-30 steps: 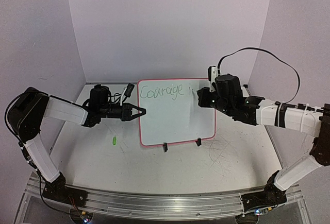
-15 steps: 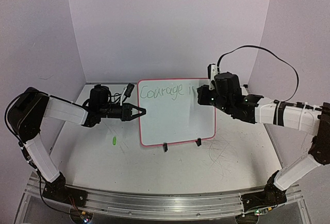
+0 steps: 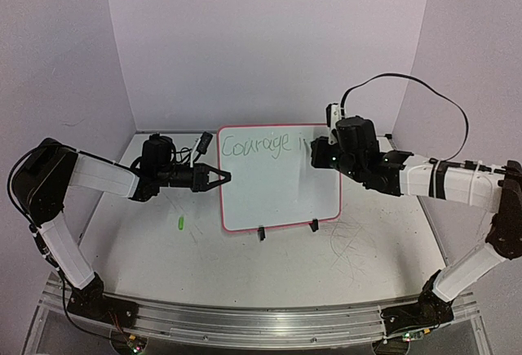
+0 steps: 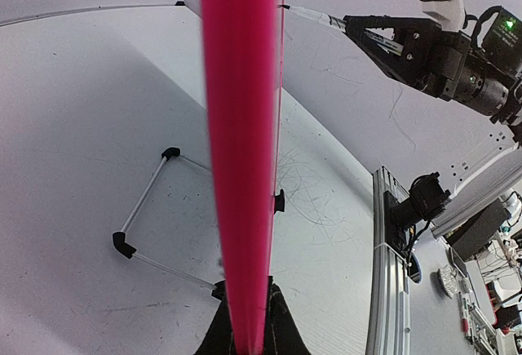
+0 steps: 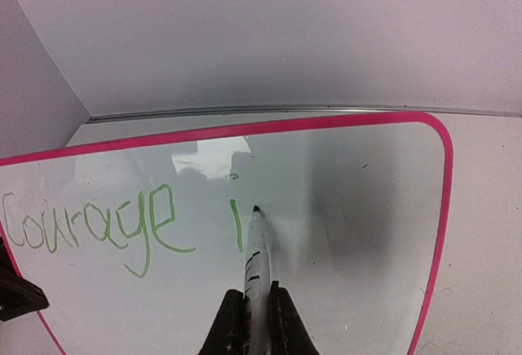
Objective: Write a sentence on the whiteboard
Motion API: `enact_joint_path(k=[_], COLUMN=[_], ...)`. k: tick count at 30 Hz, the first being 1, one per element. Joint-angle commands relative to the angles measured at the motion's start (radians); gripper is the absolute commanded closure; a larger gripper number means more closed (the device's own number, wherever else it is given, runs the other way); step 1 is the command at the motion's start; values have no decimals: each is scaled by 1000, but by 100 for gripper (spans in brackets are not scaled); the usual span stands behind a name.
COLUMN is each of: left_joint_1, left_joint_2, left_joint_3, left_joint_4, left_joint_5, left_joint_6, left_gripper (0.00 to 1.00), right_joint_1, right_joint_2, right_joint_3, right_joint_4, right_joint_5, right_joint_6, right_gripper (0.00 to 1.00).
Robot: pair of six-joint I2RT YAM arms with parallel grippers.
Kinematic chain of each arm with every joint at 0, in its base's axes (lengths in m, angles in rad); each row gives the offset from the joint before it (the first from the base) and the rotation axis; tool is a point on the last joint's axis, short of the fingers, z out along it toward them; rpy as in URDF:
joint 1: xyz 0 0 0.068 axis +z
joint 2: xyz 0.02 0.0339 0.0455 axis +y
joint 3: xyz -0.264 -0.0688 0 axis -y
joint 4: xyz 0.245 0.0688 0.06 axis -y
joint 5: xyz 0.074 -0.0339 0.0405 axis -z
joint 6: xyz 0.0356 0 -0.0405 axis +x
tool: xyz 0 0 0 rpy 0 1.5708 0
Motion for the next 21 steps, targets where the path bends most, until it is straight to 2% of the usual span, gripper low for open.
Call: enact_joint_path(k=[1, 21], left_joint_1=[32, 32], left_joint_2=[32, 32], left_joint_3=[15, 20], left_joint_4=[-92, -92], left_joint_5=[-201, -197], left_joint_6=[43, 39], left_gripper=[100, 100], right_joint_1=[-6, -1], right_joint_2=[13, -34], right_joint_3=[33, -51], right_joint_4=[40, -1], right_joint_5=[34, -11], right_joint_6=[-22, 35], right_gripper=[100, 100])
